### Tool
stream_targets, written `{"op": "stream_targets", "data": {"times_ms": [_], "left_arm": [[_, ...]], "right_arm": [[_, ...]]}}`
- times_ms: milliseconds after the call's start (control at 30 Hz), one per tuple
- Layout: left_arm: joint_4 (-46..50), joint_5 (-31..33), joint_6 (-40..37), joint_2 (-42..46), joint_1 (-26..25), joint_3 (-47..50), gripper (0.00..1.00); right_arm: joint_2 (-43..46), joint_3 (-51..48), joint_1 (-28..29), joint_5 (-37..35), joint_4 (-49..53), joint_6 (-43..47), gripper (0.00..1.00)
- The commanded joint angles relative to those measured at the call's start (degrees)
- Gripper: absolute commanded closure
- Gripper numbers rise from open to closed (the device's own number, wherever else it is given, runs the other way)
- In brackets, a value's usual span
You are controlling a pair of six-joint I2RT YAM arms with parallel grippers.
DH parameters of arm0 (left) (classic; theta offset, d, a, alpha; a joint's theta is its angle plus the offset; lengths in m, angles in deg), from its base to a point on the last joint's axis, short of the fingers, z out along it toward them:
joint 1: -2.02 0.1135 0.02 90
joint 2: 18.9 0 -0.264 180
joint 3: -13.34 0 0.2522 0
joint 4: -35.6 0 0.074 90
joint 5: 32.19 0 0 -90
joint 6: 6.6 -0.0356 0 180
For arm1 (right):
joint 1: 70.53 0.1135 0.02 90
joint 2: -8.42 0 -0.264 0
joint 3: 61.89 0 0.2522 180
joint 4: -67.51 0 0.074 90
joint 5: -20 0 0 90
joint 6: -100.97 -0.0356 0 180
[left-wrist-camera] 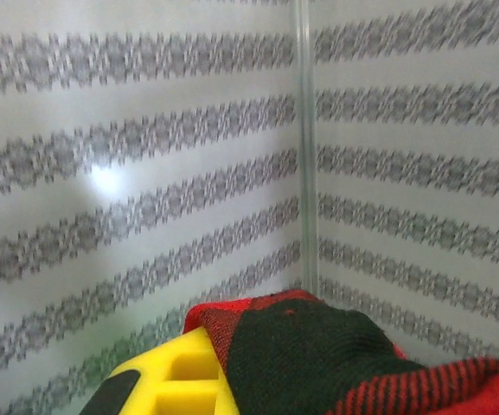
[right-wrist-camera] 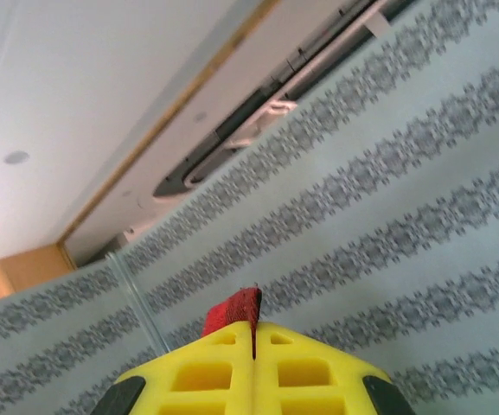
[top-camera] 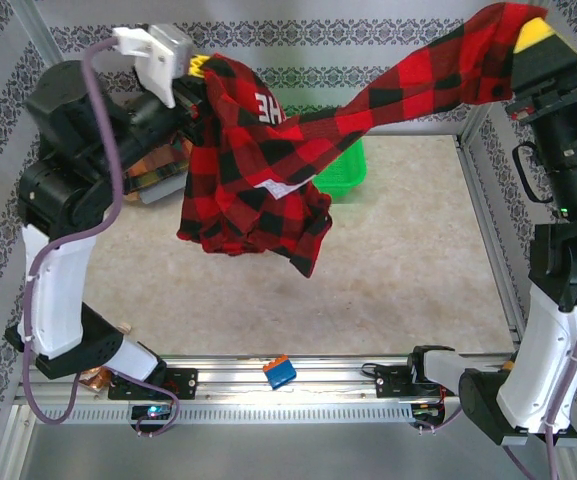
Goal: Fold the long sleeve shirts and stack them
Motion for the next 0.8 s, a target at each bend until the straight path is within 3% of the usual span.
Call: {"op": "stream_targets", "data": {"times_ms": [0, 100, 333, 367, 400, 433, 500, 600, 767], "left_arm": [[4.6, 1.8, 3.7, -2.4, 2.4, 7.6, 1.0], [3.0, -2.1, 10.1, -2.2, 4.8, 21.6, 1.0], [0.7, -1.6, 17.0, -1.6, 8.9, 50.5, 1.0], [0.6, -2.1, 17.3, -1.1, 9.0, 53.9, 1.0], [0.2, -2.6, 17.6, -0.7, 9.0, 57.1, 1.0], [-0.4, -2.6, 18.2, 0.2, 9.3, 60.7, 1.0], [-1.5, -3.4, 19.1, 1.6, 9.7, 66.2, 1.0], [-2.9, -5.6, 20.6, 4.2, 10.2, 71.8, 1.0], [-3.7, -7.2, 21.6, 6.4, 10.2, 77.6, 1.0]], "right_arm": [[-4.3, -7.1, 1.1, 3.5, 6.2, 2.3, 1.0], [-6.9, -13.3, 6.9, 0.1, 12.6, 7.7, 1.0], [-22.0, -19.1, 21.5, -10.9, 23.9, 17.2, 1.0], [-24.5, -19.2, 22.8, -11.0, 25.4, 17.3, 0.94], [-26.4, -19.9, 23.4, -10.6, 25.7, 17.2, 0.8], [-27.8, -21.2, 23.8, -10.0, 25.0, 17.1, 0.58], [-29.4, -23.8, 23.2, -11.3, 23.2, 16.6, 0.36], [-31.6, -25.1, 19.7, -12.7, 20.6, 16.5, 0.22], [-39.7, -19.3, 14.4, -15.3, 21.5, 20.0, 0.19]]}}
